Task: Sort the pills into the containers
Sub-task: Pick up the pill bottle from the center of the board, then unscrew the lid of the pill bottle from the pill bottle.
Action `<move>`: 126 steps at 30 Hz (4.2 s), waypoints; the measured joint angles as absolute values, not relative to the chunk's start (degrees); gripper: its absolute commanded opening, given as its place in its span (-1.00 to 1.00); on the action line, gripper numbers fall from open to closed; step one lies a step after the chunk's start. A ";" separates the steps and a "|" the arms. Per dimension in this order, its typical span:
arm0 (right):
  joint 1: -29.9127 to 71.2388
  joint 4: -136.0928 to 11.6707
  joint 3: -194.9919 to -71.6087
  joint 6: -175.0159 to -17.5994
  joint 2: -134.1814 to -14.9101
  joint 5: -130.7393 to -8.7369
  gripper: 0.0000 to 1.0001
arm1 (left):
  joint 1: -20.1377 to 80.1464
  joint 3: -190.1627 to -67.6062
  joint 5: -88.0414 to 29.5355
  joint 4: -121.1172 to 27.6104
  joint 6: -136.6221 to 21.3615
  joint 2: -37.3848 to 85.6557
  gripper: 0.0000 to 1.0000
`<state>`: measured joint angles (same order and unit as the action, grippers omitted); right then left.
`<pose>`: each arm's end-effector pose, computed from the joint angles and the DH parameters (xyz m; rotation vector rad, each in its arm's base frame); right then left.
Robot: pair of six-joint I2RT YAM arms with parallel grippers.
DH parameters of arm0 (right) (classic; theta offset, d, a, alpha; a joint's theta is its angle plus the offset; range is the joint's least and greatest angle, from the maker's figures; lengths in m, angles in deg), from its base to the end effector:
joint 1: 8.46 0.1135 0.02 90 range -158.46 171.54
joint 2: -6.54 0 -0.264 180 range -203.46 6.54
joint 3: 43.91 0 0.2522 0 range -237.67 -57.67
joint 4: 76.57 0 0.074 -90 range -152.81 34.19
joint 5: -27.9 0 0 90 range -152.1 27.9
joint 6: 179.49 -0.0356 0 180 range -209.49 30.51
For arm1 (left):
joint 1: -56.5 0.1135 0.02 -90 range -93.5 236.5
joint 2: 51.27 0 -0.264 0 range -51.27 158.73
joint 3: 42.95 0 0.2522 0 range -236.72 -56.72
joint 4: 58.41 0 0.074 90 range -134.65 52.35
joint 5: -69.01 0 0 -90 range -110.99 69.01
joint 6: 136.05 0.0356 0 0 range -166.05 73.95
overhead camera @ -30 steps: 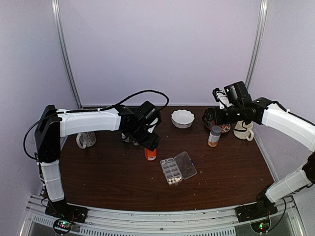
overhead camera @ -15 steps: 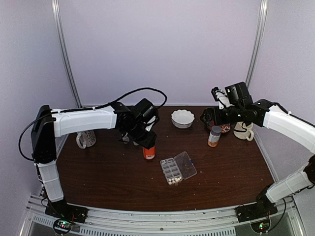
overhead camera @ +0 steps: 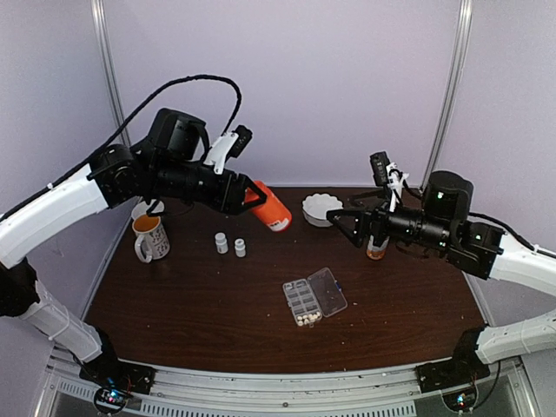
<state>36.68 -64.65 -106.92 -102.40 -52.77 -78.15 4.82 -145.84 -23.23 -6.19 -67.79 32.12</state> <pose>0.1652 0.1799 0.3413 -0.7100 1.6665 0.9771 0.1970 -0.2516 0.4007 0.6036 2.1647 -0.7688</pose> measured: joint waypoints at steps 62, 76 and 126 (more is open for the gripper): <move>51.41 -82.05 -106.51 -87.86 -55.75 -84.62 0.46 | 4.82 -129.71 -54.14 -32.79 -83.72 16.45 -0.49; 51.68 -81.42 -108.32 -86.23 -56.60 -84.49 -0.25 | 5.04 -129.55 -53.64 -33.56 -84.86 16.72 -0.50; 53.36 -72.48 -110.68 -105.59 -50.44 -77.10 0.99 | 6.22 -129.49 -49.66 -32.51 -90.89 18.79 -0.60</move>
<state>53.36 -72.48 -110.68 -105.59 -50.44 -77.10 6.22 -129.49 -49.66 -32.51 -90.89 18.79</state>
